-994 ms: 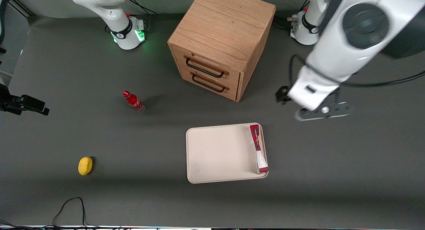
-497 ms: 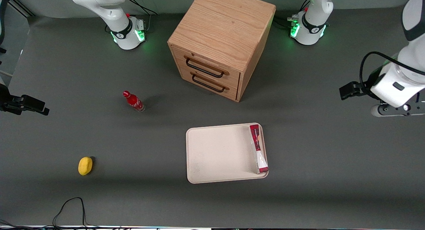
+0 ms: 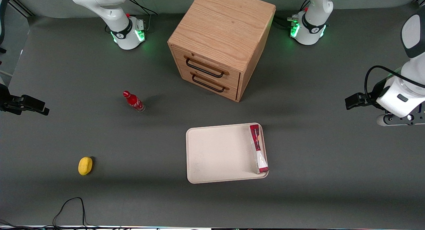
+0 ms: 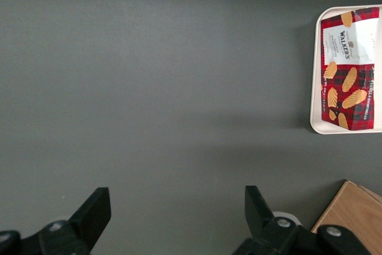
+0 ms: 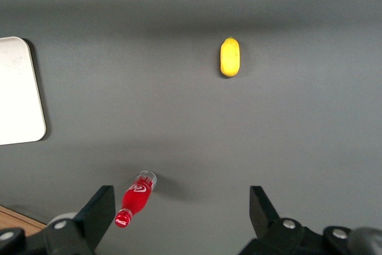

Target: Place red cookie box on tray

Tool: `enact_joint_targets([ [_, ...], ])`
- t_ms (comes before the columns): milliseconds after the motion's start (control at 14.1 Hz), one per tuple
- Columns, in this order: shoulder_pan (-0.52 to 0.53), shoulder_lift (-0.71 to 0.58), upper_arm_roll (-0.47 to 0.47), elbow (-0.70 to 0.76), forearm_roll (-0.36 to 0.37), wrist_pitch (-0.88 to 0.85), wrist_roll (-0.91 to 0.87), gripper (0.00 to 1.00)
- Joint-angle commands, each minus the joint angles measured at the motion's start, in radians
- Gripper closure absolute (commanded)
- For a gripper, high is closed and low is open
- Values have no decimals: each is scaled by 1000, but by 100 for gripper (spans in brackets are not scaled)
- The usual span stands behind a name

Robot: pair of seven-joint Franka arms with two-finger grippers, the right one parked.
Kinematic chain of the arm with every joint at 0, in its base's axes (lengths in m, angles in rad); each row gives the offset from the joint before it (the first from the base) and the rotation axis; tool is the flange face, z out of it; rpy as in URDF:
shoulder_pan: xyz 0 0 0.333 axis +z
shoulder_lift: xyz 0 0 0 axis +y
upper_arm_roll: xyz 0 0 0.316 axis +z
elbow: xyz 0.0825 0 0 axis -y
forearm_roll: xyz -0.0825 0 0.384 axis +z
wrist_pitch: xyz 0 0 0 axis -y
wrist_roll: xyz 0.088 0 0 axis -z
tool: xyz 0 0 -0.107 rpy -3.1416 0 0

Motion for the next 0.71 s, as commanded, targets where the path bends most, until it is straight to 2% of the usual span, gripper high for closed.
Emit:
enact_joint_targets([
  [0, -76, -46, 115, -50, -14, 41, 47, 0],
  [142, -158, -44, 202, -48, -16, 41, 48, 0],
  [639, -166, -35, 210, 12, -49, -51, 52, 0],
])
